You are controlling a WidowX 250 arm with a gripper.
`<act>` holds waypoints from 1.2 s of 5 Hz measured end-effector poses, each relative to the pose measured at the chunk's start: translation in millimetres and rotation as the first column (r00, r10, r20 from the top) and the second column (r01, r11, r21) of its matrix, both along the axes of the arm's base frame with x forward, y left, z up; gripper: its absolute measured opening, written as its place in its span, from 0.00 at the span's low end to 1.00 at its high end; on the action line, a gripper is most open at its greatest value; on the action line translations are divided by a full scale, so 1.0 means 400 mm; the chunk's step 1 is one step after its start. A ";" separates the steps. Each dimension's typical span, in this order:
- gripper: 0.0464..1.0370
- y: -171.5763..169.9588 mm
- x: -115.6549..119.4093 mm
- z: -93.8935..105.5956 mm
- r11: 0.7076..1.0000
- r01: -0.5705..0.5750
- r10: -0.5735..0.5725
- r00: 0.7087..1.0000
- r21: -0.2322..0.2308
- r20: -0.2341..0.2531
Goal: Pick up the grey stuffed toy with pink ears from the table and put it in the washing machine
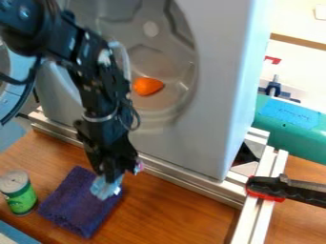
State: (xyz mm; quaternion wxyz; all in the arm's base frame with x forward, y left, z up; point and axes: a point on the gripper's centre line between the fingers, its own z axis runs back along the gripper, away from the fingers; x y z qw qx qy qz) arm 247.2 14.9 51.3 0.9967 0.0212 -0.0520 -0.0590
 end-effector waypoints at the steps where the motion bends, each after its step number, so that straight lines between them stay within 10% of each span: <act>1: 0.30 0.021 0.013 0.048 0.998 -0.067 0.067 0.998 -0.021 0.008; 4: 0.30 0.077 0.198 0.064 0.994 -0.113 0.110 0.959 -0.007 0.260; 6: 0.30 0.125 0.297 0.014 0.986 -0.166 0.165 0.936 -0.025 0.310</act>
